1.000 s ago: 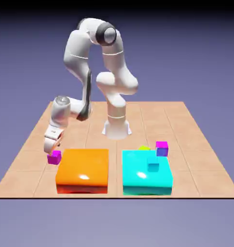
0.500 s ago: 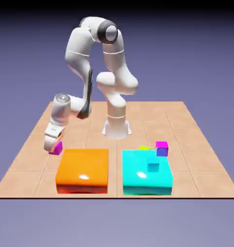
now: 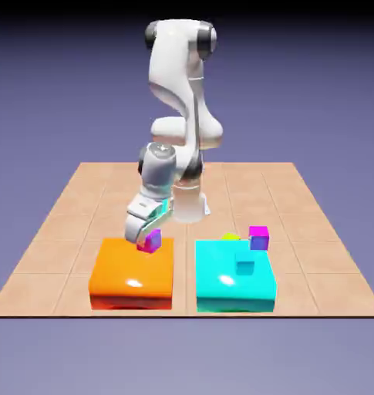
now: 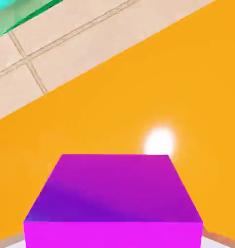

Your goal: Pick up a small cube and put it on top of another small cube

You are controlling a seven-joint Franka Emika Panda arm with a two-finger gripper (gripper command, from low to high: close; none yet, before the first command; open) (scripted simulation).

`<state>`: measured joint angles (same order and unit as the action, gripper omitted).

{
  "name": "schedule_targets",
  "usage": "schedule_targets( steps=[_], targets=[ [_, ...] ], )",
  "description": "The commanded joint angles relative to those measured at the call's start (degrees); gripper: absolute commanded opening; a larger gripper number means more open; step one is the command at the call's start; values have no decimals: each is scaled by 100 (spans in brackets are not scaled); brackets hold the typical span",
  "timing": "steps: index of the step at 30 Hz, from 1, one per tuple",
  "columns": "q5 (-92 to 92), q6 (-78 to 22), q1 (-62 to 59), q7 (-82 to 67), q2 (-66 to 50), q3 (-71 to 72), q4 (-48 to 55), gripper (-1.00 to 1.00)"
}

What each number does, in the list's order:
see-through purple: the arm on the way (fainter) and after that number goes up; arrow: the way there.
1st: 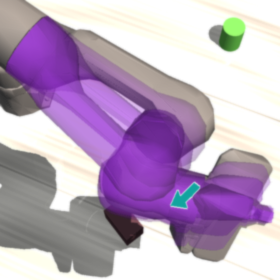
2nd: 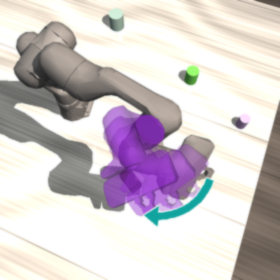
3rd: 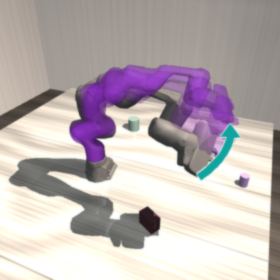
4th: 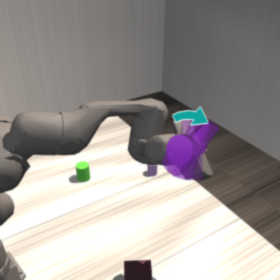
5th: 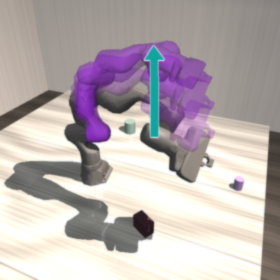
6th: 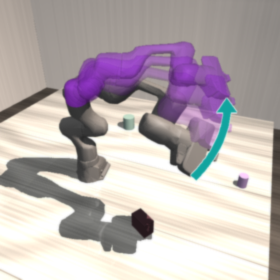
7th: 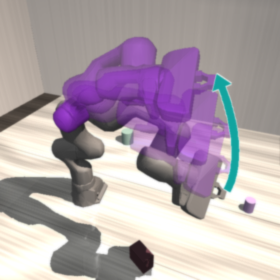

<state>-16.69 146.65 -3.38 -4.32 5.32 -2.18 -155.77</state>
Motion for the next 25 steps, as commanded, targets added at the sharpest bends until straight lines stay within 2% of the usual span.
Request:
schedule_targets(
  steps=[1, 13, 15, 22, 23, 25],
  targets=[
    [160, -96, 131, 253, 92, 168, -67, -100],
    [2054, -1262, 2007, 3184, 1172, 2164, -873, -100],
    [1891, -1169, 1937, 3141, 1130, 2243, -928, -100],
    [909, 371, 1882, 3853, -271, 1987, -1156, -100],
    [909, 371, 1882, 3853, -271, 1987, -1156, 100],
    [1054, 143, 1890, 3748, -64, 2025, -1122, 100]
  ],
)
